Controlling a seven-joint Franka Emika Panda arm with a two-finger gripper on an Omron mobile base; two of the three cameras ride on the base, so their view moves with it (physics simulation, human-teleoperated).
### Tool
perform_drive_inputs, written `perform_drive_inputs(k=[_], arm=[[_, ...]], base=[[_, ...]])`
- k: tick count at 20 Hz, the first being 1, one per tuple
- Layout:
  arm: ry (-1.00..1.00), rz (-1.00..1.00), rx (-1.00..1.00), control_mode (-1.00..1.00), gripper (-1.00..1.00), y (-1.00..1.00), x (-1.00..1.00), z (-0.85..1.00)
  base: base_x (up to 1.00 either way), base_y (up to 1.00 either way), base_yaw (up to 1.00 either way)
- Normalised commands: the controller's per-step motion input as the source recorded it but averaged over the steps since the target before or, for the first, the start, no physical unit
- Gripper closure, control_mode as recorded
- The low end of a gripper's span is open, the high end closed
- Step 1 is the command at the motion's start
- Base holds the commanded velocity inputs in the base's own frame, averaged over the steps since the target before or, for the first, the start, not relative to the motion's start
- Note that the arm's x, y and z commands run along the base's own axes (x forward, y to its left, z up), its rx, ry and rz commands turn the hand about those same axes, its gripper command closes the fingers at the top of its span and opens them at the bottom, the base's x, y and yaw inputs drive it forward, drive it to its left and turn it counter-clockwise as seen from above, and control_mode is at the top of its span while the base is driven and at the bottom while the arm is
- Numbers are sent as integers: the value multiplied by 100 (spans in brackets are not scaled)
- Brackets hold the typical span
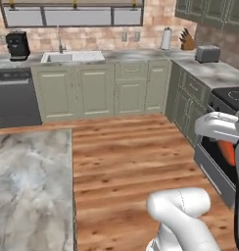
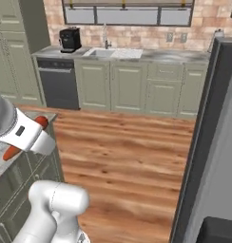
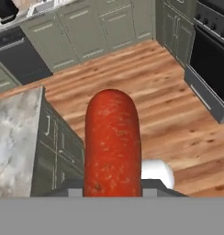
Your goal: Take the tomato and carrot out of the freezer and place them in the tupperware container on the counter. Then put the tupperware containing the vegetables back in the freezer.
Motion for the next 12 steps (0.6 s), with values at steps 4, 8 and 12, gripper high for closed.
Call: perform_drive_inputs(k=[4,8,12], arm=[[0,0,0,100,100,0,0,0],[0,0,0,100,100,0,0,0],[0,0,0,100,100,0,0,0]], base=[[100,6,-28],[100,0,-47],[89,0,-58]])
